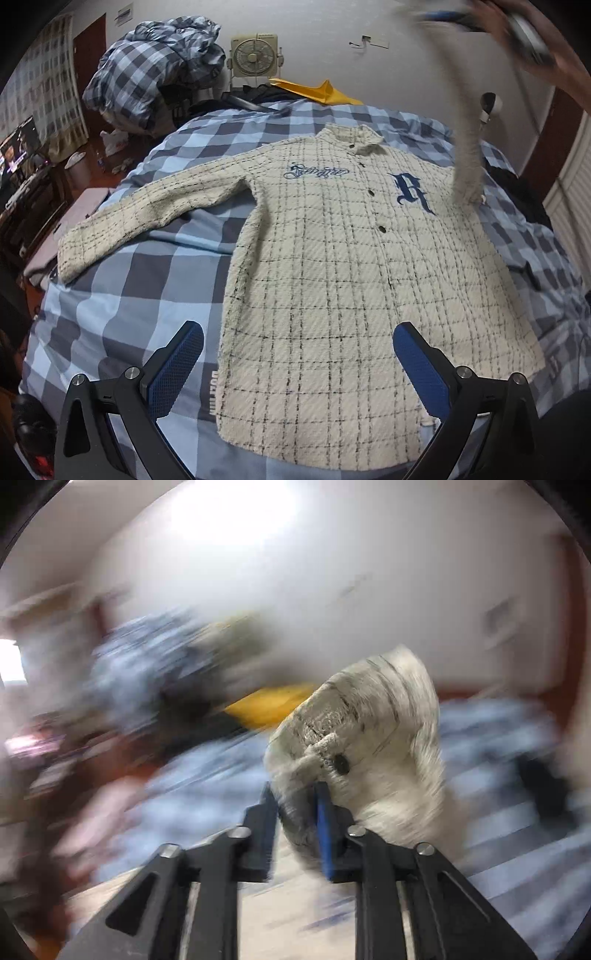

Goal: Fold small clothes
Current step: 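Grasp the cream shirt's sleeve cuff with the right gripper and fold it across the body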

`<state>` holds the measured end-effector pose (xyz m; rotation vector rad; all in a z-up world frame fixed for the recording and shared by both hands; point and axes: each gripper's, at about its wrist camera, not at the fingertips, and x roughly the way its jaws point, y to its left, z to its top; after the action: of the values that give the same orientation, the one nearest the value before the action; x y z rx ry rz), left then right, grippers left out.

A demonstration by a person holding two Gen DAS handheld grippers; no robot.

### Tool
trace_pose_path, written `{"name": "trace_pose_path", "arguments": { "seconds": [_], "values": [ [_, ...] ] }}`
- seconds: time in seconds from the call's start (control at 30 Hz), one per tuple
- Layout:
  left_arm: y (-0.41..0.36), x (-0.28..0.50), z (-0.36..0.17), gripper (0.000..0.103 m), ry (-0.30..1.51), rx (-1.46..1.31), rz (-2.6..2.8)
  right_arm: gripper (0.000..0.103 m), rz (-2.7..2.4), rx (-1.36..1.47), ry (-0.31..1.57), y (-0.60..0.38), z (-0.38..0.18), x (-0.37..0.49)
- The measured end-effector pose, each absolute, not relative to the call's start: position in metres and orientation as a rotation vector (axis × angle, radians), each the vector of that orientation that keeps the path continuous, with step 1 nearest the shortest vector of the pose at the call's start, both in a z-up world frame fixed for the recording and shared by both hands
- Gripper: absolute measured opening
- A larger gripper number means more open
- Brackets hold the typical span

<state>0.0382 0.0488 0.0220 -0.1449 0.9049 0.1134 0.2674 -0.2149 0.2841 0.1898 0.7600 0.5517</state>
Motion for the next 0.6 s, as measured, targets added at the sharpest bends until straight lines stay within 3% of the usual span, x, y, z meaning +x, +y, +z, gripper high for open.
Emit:
{"name": "trace_pose_path", "arguments": {
  "seconds": [0.03,0.07,0.1,0.23,0.4,0.6],
  "values": [
    [0.048,0.038,0.022,0.103,0.904,-0.147,0.111,0.062,0.667,0.241,0.837,-0.195,0.27,0.264],
    [0.047,0.037,0.023,0.103,0.903,-0.146,0.107,0.069,0.797,0.302,0.954,-0.166,0.25,0.26],
    [0.045,0.036,0.023,0.103,0.9,-0.14,0.102,0.069,0.87,0.368,1.059,-0.14,0.226,0.252],
    [0.037,0.03,0.029,0.103,0.875,-0.1,0.083,0.069,0.782,0.263,1.105,-0.142,0.189,0.236],
    [0.032,0.028,0.038,0.103,0.846,-0.083,0.063,0.069,0.505,0.009,1.173,-0.256,0.139,0.214],
    [0.031,0.028,0.035,0.103,0.856,-0.048,0.089,0.069,0.243,-0.137,1.407,-0.412,0.054,0.164]
  ]
}}
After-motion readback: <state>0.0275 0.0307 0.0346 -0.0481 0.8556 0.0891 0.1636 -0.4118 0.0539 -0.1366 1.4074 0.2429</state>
